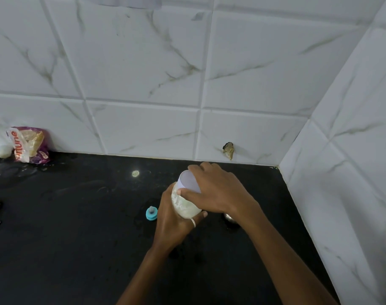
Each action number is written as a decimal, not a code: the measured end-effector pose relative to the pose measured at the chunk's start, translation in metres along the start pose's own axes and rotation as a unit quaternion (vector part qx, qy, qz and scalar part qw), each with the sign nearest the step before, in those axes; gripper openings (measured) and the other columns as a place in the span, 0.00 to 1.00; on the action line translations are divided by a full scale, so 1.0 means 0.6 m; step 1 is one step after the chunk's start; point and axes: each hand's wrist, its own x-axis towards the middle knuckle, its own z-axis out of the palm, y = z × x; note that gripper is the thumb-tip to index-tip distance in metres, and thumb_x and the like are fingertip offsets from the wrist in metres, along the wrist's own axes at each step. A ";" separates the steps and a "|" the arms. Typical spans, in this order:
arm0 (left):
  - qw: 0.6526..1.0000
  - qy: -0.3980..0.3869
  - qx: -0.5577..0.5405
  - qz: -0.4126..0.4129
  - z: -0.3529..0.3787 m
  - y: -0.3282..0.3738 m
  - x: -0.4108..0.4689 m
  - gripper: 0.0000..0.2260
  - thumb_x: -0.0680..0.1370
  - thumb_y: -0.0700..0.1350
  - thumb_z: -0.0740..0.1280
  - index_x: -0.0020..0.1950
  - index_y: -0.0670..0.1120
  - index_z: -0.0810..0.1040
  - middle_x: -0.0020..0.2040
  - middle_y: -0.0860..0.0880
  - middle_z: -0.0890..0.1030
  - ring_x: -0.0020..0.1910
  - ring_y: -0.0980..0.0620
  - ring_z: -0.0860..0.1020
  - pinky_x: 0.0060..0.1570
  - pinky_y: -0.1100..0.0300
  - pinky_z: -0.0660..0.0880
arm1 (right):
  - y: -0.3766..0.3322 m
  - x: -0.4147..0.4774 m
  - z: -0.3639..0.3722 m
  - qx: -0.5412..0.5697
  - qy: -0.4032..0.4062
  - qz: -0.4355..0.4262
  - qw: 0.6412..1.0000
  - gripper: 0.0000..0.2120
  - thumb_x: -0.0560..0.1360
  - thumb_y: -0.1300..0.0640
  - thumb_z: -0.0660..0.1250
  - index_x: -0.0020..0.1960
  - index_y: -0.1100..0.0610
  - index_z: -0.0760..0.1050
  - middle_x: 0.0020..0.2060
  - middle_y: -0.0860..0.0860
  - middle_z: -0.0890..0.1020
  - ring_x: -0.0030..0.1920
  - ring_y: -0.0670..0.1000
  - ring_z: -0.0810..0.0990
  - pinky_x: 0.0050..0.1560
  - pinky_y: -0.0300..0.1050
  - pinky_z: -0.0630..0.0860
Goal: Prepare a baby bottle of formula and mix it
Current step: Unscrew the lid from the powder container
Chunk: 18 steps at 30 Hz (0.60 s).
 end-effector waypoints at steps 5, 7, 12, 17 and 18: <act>1.000 -0.007 -0.001 0.006 -0.006 -0.001 0.002 0.41 0.63 0.49 0.85 0.70 0.58 0.68 0.62 0.60 0.77 0.60 0.64 0.77 0.57 0.73 0.71 | 0.012 -0.007 -0.021 0.121 -0.020 -0.038 0.992 0.36 0.77 0.45 0.66 0.80 0.48 0.57 0.78 0.47 0.64 0.75 0.51 0.64 0.70 0.54 0.69; 1.000 -0.011 -0.006 -0.013 -0.002 -0.004 0.005 0.39 0.62 0.48 0.85 0.69 0.56 0.71 0.60 0.61 0.79 0.59 0.63 0.79 0.58 0.71 0.74 | 0.017 -0.008 -0.027 0.146 -0.010 -0.044 0.988 0.36 0.76 0.47 0.67 0.80 0.47 0.57 0.77 0.46 0.64 0.75 0.50 0.64 0.70 0.53 0.69; 0.999 -0.029 -0.005 0.014 -0.005 0.002 0.015 0.30 0.62 0.44 0.83 0.62 0.58 0.78 0.53 0.52 0.85 0.52 0.47 0.86 0.49 0.49 0.84 | 0.036 -0.014 -0.032 0.181 0.029 -0.034 0.982 0.35 0.76 0.48 0.67 0.79 0.47 0.58 0.77 0.44 0.65 0.74 0.48 0.64 0.69 0.49 0.68; 0.996 -0.004 -0.054 0.065 -0.023 0.013 0.004 0.32 0.64 0.41 0.85 0.65 0.48 0.77 0.58 0.50 0.84 0.59 0.47 0.83 0.56 0.47 0.82 | 0.066 -0.022 -0.019 0.213 0.087 -0.002 0.973 0.34 0.77 0.45 0.68 0.79 0.47 0.59 0.77 0.45 0.65 0.75 0.48 0.65 0.66 0.43 0.66; 0.997 0.003 -0.054 0.059 -0.021 0.007 0.001 0.34 0.64 0.44 0.85 0.66 0.49 0.76 0.59 0.50 0.83 0.60 0.48 0.82 0.58 0.46 0.81 | 0.072 -0.024 -0.012 0.220 0.094 0.006 0.971 0.34 0.78 0.45 0.68 0.79 0.47 0.60 0.77 0.45 0.65 0.75 0.47 0.65 0.67 0.42 0.65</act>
